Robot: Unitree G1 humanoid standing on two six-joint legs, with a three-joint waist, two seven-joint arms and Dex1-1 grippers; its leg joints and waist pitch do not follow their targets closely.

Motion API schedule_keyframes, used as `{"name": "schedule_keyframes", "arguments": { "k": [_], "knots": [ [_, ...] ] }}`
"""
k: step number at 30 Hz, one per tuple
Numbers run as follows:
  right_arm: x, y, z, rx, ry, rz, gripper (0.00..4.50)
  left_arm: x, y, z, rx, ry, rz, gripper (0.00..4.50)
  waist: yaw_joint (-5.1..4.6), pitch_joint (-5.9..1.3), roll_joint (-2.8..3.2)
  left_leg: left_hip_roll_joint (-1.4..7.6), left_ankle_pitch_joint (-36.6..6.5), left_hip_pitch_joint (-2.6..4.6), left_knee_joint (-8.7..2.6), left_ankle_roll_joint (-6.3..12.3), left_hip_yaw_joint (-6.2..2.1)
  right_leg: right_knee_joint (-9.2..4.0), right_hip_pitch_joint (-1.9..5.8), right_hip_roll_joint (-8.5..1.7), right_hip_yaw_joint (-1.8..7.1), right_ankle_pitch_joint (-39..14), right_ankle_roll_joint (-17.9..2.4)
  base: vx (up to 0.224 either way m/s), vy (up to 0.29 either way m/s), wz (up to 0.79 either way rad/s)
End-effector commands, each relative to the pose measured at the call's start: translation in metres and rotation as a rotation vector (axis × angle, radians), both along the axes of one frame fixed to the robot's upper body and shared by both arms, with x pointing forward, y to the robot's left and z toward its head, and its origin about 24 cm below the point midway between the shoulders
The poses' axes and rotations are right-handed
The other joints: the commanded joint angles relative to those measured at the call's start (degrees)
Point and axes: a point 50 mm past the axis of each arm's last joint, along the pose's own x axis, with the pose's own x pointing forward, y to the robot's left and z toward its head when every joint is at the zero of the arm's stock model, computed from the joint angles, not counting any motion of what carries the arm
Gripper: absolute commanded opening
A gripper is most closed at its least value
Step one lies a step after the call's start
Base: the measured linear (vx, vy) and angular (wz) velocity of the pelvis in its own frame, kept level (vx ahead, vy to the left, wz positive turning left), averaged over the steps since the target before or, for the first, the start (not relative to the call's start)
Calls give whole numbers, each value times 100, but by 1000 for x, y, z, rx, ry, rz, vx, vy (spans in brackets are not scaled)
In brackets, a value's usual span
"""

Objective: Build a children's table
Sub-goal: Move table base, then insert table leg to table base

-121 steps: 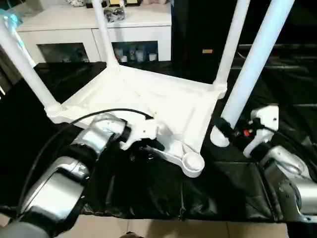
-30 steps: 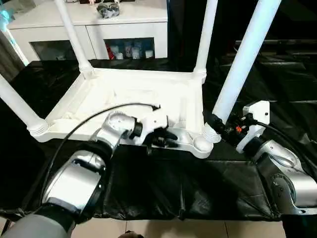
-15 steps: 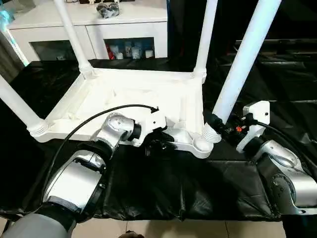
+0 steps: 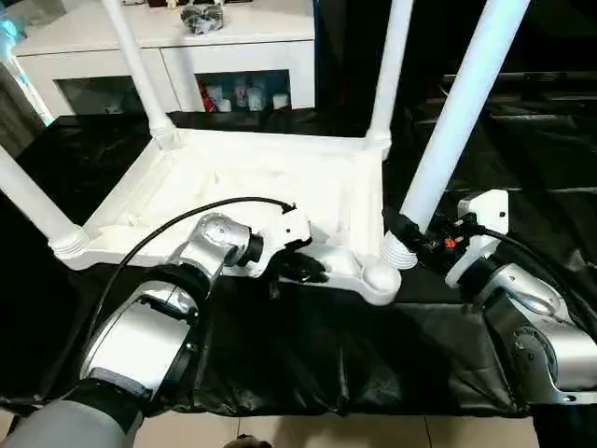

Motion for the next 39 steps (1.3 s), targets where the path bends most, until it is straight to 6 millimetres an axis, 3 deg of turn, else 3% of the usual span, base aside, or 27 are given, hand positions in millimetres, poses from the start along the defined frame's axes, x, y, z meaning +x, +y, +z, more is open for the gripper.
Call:
{"name": "schedule_keyframes", "arguments": {
  "k": [1, 7, 10, 12, 13, 14, 17, 18, 21, 22, 26, 27, 28, 30, 31, 33, 38, 39],
  "knots": [
    [3, 3, 9, -3, -33, 31, 187, -4, 7, -8, 91, 35, -32, 16, -1, -389, -71, 311, -778, 157, -345, 545, -140, -411, 272, -503, 208, 554, -1609, 0, 0, 0],
    [9, 6, 10, -24, -39, 72, 187, -7, 10, -13, 207, -33, -123, 1, -63, -375, -65, 304, -869, 154, -350, 552, -141, -442, 285, -503, 204, 384, -1626, 0, 0, 0],
    [11, 7, 12, -35, -46, 90, 187, -5, 8, -9, 180, -12, -102, 0, -84, -376, -75, 308, -893, 161, -357, 511, -138, -438, 282, -496, 202, 291, -1641, 0, 0, 0],
    [12, 9, 14, -32, -49, 97, 187, 0, 7, -4, 148, -6, -42, 0, -82, -378, -26, 313, -890, 173, -355, 500, -138, -429, 270, -495, 204, 331, -1670, 0, 0, 0],
    [12, 9, 14, -31, -50, 99, 187, 1, 7, -3, 141, -1, -21, 0, -87, -379, -47, 318, -889, 173, -360, 503, -141, -430, 271, -490, 205, 374, -1678, 0, 0, 0],
    [13, 10, 14, -29, -50, 103, 187, 2, 8, -2, 139, 4, -3, 0, -83, -380, -4, 316, -895, 176, -357, 497, -145, -427, 271, -496, 204, 394, -1687, 0, 0, 0],
    [14, 15, 13, -14, -31, 117, 187, 6, 13, 0, 125, 16, 83, 0, -90, -371, -36, 302, -953, 167, -358, 482, -137, -435, 279, -504, 203, 348, -1703, 0, 0, 0],
    [16, 21, 10, -7, -8, 127, 187, 9, 14, 0, 67, 53, 169, 0, -100, -371, -89, 295, -918, 154, -360, 496, -137, -441, 285, -502, 197, 255, -1716, 0, 0, 0],
    [17, 24, 7, -4, 6, 130, 187, 8, 14, -2, 28, 74, 201, 0, -131, -375, -63, 273, -773, 113, -354, 531, -151, -443, 308, -497, 182, 174, -1652, 0, 0, 0],
    [19, 25, 3, -3, 23, 126, 187, 6, 14, -5, 29, 69, 205, 0, -137, -370, -123, 279, -727, 108, -354, 561, -149, -427, 298, -496, 186, 212, -1660, 0, 0, 0],
    [24, 26, -3, -7, 41, 116, 187, 2, 13, -12, 42, 45, 196, 0, -163, -388, -96, 273, -592, 113, -324, 700, -132, -428, 272, -474, 190, 500, -1708, 0, 0, 0],
    [26, 27, -5, -17, 41, 110, 187, 1, 15, -15, 62, 31, 200, 0, -143, -405, -218, 274, -474, 87, -315, 754, -131, -378, 304, -493, 192, 605, -1716, 0, 0, 0],
    [28, 27, -7, -23, 35, 107, 187, -1, 16, -17, 72, 16, 198, 0, -136, -391, -180, 265, -441, 95, -318, 781, -118, -401, 277, -486, 183, 571, -1695, 0, 0, 0],
    [33, 28, -9, -43, 20, 95, 187, -2, 18, -19, 72, 7, 218, 0, -145, -373, -185, 301, -612, 118, -332, 751, -113, -436, 230, -488, 182, 250, -1684, 0, 0, 0],
    [36, 29, -12, -59, 20, 105, 187, -4, 17, -18, 41, -33, 192, 0, -152, -359, -221, 303, -712, 121, -345, 705, -111, -455, 234, -479, 188, 94, -1666, 0, 0, 0],
    [40, 30, -14, -46, 23, 103, 187, -7, 15, -15, -3, -82, 157, 0, -151, -360, -229, 308, -749, 123, -352, 668, -114, -445, 236, -487, 195, 6, -1645, 0, 0, 0],
    [44, 31, -19, -22, 55, 128, 187, -9, 17, -17, -5, -62, 162, 0, -143, -384, -310, 316, -483, 121, -339, 778, -97, -374, 230, -469, 201, 594, -1695, 0, 0, 0],
    [43, 32, -22, -17, 79, 143, 187, -10, 19, -19, 16, -47, 155, 0, -132, -380, -293, 312, -473, 125, -335, 807, -96, -372, 225, -480, 199, 594, -1706, 0, 0, 0]
  ]
}}
